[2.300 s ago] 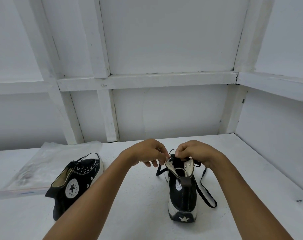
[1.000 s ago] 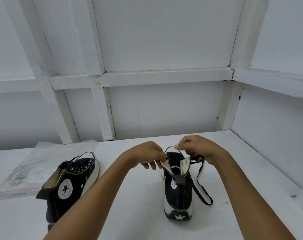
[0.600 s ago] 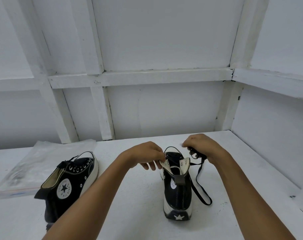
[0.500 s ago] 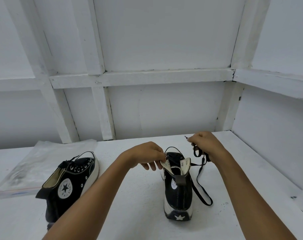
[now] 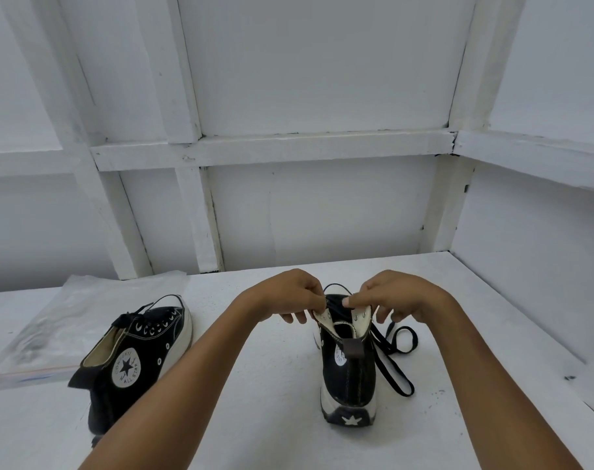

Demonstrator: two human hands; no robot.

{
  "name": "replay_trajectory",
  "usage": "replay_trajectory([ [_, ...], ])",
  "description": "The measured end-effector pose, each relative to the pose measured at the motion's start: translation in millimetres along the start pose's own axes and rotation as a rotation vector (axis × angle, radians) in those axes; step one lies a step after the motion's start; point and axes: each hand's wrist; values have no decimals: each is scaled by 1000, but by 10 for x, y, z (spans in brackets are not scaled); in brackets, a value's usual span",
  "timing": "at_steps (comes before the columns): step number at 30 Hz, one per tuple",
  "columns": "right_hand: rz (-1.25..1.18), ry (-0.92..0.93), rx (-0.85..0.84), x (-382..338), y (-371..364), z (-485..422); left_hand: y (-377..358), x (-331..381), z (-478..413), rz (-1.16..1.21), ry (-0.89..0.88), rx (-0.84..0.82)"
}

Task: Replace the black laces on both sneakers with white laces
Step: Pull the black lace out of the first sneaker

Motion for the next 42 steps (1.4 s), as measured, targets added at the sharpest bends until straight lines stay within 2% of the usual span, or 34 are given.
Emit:
replay_trajectory([
  [7,-24,-63,-14,29,-7,-47,23,262,-77,-216,-123,15],
  [15,-110,-79,10,131,-24,-9,-125,426,-268,-522,-103,-60],
  [18,-139,-83,-3,182,-21,7,-98,409,-270,-519,-111,-34],
  [24,-178,-71,-18,281,-23,-30,137,142,-185,-419,-40,214],
  [28,-199,-58,-19,287,-42,-74,246,-81,-148,-391,43,200],
  [32,-178,-47,-23,234,-41,-105,212,64,-138,-341,-65,223],
  [35,-173,-46,-18,215,-49,-104,103,279,-183,-382,-146,139],
  [39,-175,-50,-13,221,-45,-64,-89,454,-333,-571,-111,-40],
  [42,-183,-55,-25,261,-26,-21,-163,467,-404,-619,-120,-80],
])
Point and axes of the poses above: each hand's wrist, its own z-axis away from the middle knuckle, its own y-axis out of the back of the hand, x = y × z, and after that the axes turned 12 degrees about -x, right-handed
